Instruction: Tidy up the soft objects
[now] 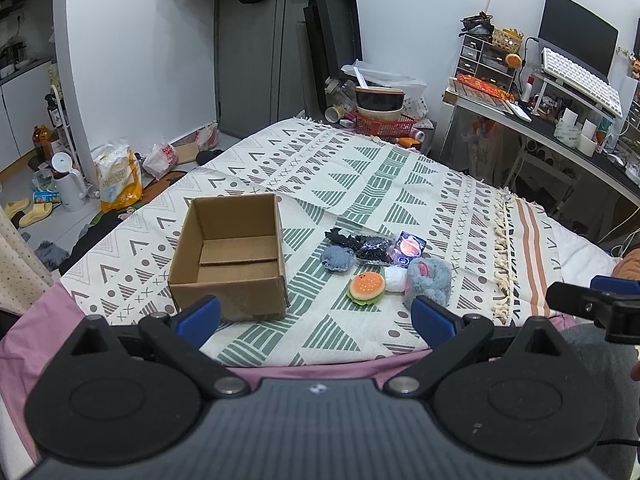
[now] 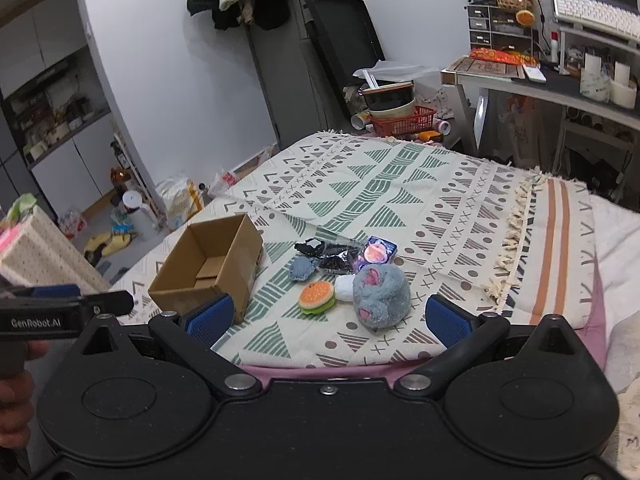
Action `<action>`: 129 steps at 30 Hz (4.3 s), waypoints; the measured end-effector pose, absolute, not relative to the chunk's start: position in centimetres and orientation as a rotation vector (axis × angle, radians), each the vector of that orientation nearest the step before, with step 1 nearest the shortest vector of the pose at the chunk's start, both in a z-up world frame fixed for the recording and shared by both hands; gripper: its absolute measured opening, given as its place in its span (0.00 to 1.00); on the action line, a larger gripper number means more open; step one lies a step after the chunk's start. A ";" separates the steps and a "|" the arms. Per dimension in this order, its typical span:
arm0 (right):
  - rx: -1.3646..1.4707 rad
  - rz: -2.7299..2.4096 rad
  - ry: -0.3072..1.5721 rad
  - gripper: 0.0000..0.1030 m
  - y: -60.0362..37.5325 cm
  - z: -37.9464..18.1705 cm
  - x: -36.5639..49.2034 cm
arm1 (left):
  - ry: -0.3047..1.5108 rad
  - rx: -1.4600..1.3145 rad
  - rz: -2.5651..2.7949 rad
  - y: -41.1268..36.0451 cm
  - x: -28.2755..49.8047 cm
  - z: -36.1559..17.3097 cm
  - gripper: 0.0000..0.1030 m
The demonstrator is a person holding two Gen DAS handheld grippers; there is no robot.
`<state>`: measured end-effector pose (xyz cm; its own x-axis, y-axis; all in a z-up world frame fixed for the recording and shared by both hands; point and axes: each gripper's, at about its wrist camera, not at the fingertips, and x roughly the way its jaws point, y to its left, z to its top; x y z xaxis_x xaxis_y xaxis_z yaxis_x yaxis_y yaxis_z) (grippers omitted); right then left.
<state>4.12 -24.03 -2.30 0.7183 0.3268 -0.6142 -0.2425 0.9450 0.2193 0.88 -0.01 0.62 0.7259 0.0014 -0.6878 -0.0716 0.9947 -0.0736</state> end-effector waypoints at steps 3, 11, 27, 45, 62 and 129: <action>0.156 0.310 0.705 1.00 -24.6 -2.6 4.8 | 0.763 -0.103 0.042 -0.1 1.4 0.2 0.98; 0.172 0.311 0.731 1.00 -25.1 -4.1 6.9 | 0.776 -0.108 0.027 -0.3 3.2 -1.4 0.97; 0.259 0.303 0.799 0.84 -26.5 -7.7 12.6 | 0.812 -0.195 -0.004 -1.2 8.5 -4.4 0.88; 0.471 0.242 0.925 0.59 -29.0 -13.8 19.4 | 0.903 -0.231 -0.079 -5.2 15.8 -9.2 0.68; 0.630 0.281 1.060 0.47 -30.6 -20.1 23.9 | 1.036 -0.289 -0.119 -8.3 22.6 -15.3 0.45; 0.353 0.442 0.857 0.19 -10.4 -8.5 22.8 | 0.771 -0.676 -0.051 7.6 19.0 -10.3 0.14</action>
<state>22.80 -10.40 -8.53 0.5747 0.5070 -0.6424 -0.2302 0.8534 0.4676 18.96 7.57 -10.30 0.7270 -0.2813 -0.6264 -0.1955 0.7897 -0.5815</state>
